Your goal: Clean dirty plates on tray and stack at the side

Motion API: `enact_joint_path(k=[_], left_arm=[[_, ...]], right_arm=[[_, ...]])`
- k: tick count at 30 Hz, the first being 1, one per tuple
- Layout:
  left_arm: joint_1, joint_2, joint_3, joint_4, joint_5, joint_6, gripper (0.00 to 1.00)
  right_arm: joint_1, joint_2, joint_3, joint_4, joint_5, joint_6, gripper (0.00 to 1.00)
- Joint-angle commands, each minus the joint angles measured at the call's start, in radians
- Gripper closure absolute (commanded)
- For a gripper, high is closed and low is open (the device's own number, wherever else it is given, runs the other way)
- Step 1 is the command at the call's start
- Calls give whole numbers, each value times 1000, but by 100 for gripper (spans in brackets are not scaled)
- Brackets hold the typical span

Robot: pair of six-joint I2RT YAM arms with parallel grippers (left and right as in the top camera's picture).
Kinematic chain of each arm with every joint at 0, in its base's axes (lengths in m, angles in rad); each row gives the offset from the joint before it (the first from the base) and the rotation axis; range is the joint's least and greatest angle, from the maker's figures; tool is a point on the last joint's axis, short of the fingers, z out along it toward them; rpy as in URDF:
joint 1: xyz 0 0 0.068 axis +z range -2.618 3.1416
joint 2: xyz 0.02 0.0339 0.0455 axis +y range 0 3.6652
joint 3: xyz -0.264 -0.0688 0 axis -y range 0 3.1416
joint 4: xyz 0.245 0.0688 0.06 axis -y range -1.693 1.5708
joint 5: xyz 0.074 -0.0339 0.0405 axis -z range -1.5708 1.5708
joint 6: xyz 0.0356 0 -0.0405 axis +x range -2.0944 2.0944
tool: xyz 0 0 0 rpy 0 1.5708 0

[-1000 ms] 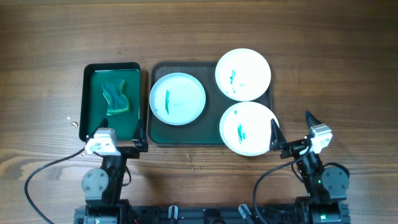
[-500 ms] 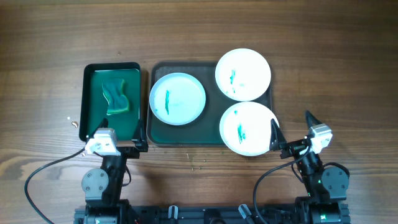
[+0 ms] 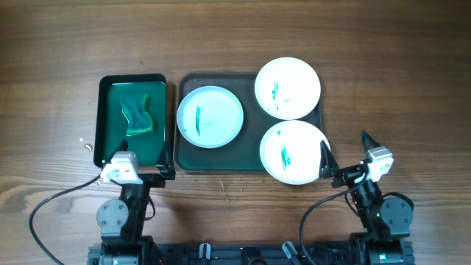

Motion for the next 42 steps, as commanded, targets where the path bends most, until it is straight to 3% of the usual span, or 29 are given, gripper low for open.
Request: enact_joint_path(k=[1,31,42], left_arm=[[3,-1,-4,-6,-13,19,0],[3,-1,45,48,22,19,0],[3,-1,125,-34,23,19,0]], right_arm=[[5,6,-2,2,17,-1,0],[5,10,28,-10,-22,-1,0],[5,50,74,-24,-41,-1,0]])
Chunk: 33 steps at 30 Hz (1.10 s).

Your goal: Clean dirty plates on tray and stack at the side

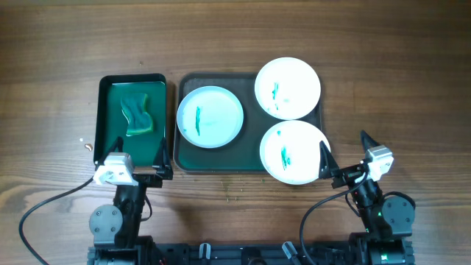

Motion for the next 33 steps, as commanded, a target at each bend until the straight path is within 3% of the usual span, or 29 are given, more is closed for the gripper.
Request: enact_joint_path(k=[1,9,18,25,33], left_arm=[[3,-1,26,-1,13,19,0],[3,-1,36,-5,13,19,0],[3,90,197,-156,20,20,0],[3,339,448,-335,21,20,0],[3,789,871,-700,76,20,0]], right_arm=[[5,35,45,-1,-24,-1,1],[5,102,76,-1,-24,-1,0],[5,257,233,-34,-89,-31,0],[5,492,444,-158,-159,-31,0],[5,826,803,-540,-254,-27,0]])
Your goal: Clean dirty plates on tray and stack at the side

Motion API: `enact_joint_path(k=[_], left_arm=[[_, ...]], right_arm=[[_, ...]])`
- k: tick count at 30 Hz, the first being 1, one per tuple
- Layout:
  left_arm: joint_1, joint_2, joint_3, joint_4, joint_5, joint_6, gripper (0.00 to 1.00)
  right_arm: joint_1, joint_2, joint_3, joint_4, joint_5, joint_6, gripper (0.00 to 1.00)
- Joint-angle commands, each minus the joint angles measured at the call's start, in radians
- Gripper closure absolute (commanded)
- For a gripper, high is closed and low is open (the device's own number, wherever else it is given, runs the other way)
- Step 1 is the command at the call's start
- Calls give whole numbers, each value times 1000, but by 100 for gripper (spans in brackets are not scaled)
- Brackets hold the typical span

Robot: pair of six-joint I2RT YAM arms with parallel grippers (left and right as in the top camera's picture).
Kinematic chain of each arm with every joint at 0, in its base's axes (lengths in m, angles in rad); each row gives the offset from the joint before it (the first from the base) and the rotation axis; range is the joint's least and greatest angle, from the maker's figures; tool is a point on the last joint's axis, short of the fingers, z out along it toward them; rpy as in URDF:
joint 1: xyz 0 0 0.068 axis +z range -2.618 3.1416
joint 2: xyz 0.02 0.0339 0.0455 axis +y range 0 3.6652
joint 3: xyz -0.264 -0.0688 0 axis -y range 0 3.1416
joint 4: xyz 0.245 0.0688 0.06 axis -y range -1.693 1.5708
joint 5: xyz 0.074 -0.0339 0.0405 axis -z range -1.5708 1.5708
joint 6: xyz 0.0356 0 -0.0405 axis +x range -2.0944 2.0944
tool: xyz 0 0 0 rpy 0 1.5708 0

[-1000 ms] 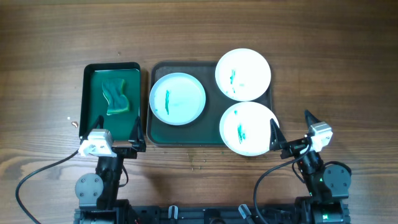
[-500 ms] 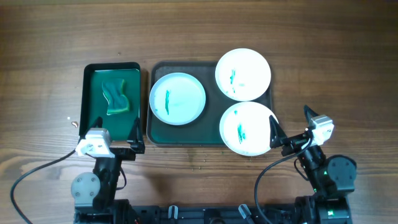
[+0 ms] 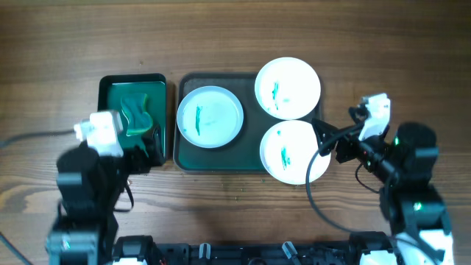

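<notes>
Three dirty plates with green smears lie on the dark tray (image 3: 250,163): a pale blue one (image 3: 210,116) on the left, a white one (image 3: 288,88) at the back right and a white one (image 3: 291,152) at the front right. A green sponge (image 3: 135,112) lies in the green tray (image 3: 110,88). My left gripper (image 3: 149,143) hangs over the front right part of the green tray, just in front of the sponge, with its fingers apart. At the right rim of the front white plate is my right gripper (image 3: 322,138), open and holding nothing.
The green tray stands directly left of the dark tray, their edges almost touching. Bare wooden table surrounds both trays, with wide room behind them and to the right of the plates. Cables trail from both arms along the table's front.
Both arms have risen from the table's front edge and come forward. The left gripper is now over the green tray near the sponge. The right gripper is now at the front white plate's right rim.
At first both arms rested low at the table's front edge with open grippers. The left arm then shifted slightly left while the right stayed still. Now both reach over the trays. Plates and sponge lie where they were.
</notes>
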Motion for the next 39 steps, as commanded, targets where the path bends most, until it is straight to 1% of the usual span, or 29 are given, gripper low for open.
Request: enact_joint_path(k=[1,4,6,8,11,13,15,18,21,24,27,29,31,33,35,39], left_arm=[[3,215,212,-142,94,20,0],[3,386,366,-313,112,20,0],[3,481,436,-381,121,19,0],[3,557,468,-389,156,19,0],[3,640,468,-377,188,12,0],[3,679,468,-367,186,13,0],[3,700,468,-365,188,12,0],[3,718,468,-363,198,12,0],[3,717,468,-362,198,12,0],[3,717,468,-363,198,12,0],[3,717,468,-362,197,12,2],[4,717,468,-363,152,-13,7],[4,717,468,-363,72,-77,7],[4,717,468,-364,12,-94,6],[4,717,468,-363,-27,-94,6],[5,718,468,-363,-103,-94,6]], right_arm=[[5,139,183,-159,-81,-3,0],[5,244,293,-275,-135,-3,0],[5,299,328,-299,-196,-3,0],[5,340,328,-276,-217,12,0],[5,383,328,-270,-222,90,0],[14,409,328,-261,-223,76,0],[28,422,328,-257,-209,80,2],[72,458,328,-254,-106,159,9],[165,540,338,-245,20,249,20],[273,635,358,-220,163,313,21],[350,725,367,-143,185,339,22],[398,811,367,-42,185,373,30],[418,869,369,26,185,393,39],[439,951,385,82,185,397,46],[449,1015,428,79,185,388,49],[476,1135,537,61,210,366,50]])
